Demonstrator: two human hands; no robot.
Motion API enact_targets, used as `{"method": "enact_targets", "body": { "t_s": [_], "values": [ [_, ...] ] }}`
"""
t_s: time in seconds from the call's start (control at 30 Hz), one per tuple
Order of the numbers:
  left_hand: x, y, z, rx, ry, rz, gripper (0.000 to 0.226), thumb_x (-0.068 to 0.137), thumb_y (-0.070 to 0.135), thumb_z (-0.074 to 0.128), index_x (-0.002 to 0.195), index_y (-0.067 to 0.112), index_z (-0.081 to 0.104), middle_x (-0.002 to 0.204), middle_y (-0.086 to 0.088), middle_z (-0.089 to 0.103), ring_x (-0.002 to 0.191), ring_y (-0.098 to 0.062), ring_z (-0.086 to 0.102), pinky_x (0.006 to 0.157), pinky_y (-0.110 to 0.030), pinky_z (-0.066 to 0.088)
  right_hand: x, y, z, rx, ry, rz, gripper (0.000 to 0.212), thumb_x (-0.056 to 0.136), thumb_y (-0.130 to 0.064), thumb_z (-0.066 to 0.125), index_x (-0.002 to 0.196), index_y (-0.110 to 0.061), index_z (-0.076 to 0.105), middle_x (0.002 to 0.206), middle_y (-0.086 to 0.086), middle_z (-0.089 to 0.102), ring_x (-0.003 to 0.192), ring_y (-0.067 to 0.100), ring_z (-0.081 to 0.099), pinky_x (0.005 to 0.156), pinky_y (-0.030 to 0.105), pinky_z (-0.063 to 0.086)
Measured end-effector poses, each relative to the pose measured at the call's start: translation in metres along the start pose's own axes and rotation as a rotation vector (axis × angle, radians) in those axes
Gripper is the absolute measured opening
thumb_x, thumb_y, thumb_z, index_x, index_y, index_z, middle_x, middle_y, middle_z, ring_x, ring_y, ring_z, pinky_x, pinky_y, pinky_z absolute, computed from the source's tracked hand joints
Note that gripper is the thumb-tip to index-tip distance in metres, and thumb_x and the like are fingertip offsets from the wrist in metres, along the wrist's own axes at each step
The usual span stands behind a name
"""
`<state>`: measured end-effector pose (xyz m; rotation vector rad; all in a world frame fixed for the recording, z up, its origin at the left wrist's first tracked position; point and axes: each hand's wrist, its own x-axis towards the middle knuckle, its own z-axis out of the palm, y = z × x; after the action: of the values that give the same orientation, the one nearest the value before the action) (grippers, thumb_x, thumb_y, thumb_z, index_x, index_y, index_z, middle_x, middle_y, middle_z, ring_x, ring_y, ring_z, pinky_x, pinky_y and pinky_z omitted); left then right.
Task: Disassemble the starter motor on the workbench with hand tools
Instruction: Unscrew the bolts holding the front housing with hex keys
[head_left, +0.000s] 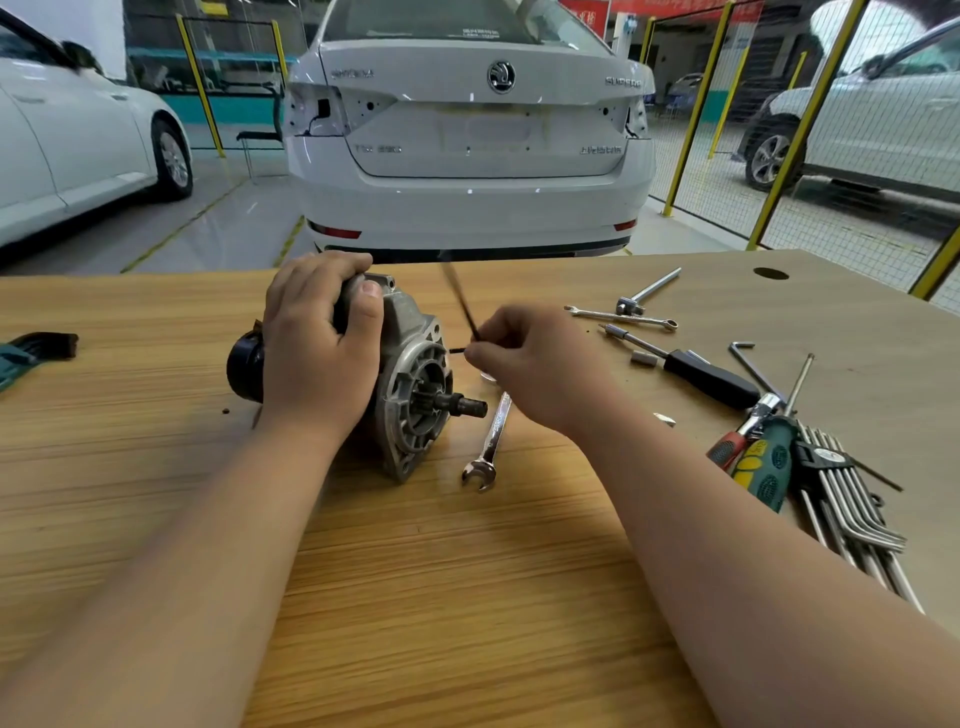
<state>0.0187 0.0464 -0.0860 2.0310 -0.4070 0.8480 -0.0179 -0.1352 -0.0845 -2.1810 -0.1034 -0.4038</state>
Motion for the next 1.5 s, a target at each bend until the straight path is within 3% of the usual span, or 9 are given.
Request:
{"method": "enact_targets", "body": {
  "t_s": [0.13,0.27,0.43,0.67,0.87,1.13,1.3,1.5],
  "values": [
    [-0.001,0.0,0.0,-0.017,0.003,0.004,0.037,0.095,0.031,0.042,0.122,0.013,0.061,0.123,-0.001,0.056,0.127,-0.017,0.04,0.11,-0.035,0.031,0.0,0.0,0.014,0.511,-0.121,0.461,0.016,0.087,-0.02,0.068,0.076,-0.012,0.062,0.054,-0.004,0.053,0.04,0.007,0.045,0.041,0.022,0.038],
    [0.0,-0.001,0.0,-0.01,-0.002,-0.005,0.038,0.095,0.032,0.041,0.122,0.014,0.061,0.125,-0.003,0.057,0.129,-0.018,0.039,0.111,-0.039,0.031,0.002,-0.003,0.022,0.674,-0.132,0.624,0.011,0.087,-0.019,0.068,0.081,-0.012,0.062,0.046,-0.007,0.05,0.036,0.005,0.041,0.038,0.018,0.035],
    [0.0,-0.002,0.0,0.002,-0.004,-0.006,0.04,0.095,0.034,0.04,0.122,0.015,0.061,0.126,-0.003,0.057,0.13,-0.017,0.037,0.111,-0.039,0.03,0.0,-0.008,0.026,0.794,-0.098,0.665,0.012,0.089,-0.016,0.066,0.079,-0.012,0.06,0.046,-0.006,0.049,0.034,0.006,0.04,0.038,0.016,0.034],
    [0.0,-0.002,0.0,-0.013,0.008,0.0,0.04,0.094,0.033,0.041,0.122,0.014,0.061,0.125,-0.001,0.057,0.129,-0.016,0.038,0.111,-0.036,0.029,-0.002,-0.009,0.022,0.682,-0.143,0.686,0.012,0.089,-0.02,0.067,0.081,-0.013,0.061,0.049,-0.006,0.051,0.039,0.007,0.044,0.038,0.016,0.032],
    [0.0,-0.001,0.0,-0.001,0.013,0.004,0.04,0.094,0.032,0.041,0.122,0.012,0.062,0.125,-0.001,0.057,0.127,-0.013,0.037,0.107,-0.029,0.028,-0.001,-0.011,0.026,0.723,-0.07,0.692,0.012,0.09,-0.021,0.067,0.081,-0.013,0.063,0.054,-0.005,0.052,0.044,0.007,0.041,0.038,0.017,0.031],
    [0.0,-0.002,0.0,0.005,0.011,0.012,0.039,0.094,0.031,0.042,0.122,0.013,0.061,0.125,-0.001,0.057,0.126,-0.011,0.038,0.106,-0.026,0.027,0.001,-0.007,0.025,0.726,-0.15,0.698,0.012,0.091,-0.022,0.066,0.083,-0.014,0.062,0.047,-0.007,0.05,0.04,0.006,0.04,0.035,0.016,0.028],
    [0.0,-0.003,0.001,0.012,0.02,0.024,0.039,0.094,0.032,0.042,0.121,0.012,0.062,0.123,0.0,0.058,0.118,0.001,0.033,0.104,-0.022,0.026,0.003,-0.006,0.029,0.76,-0.095,0.673,0.014,0.09,-0.023,0.067,0.08,-0.014,0.062,0.048,-0.007,0.05,0.038,0.005,0.039,0.036,0.017,0.029],
    [0.0,-0.001,0.0,0.022,0.007,0.022,0.039,0.095,0.031,0.041,0.121,0.011,0.061,0.123,-0.003,0.059,0.123,-0.012,0.04,0.105,-0.026,0.028,0.002,0.0,0.023,0.626,-0.22,0.62,0.017,0.092,-0.028,0.064,0.083,-0.013,0.065,0.047,-0.008,0.051,0.038,0.006,0.042,0.033,0.017,0.026]
  ]
}}
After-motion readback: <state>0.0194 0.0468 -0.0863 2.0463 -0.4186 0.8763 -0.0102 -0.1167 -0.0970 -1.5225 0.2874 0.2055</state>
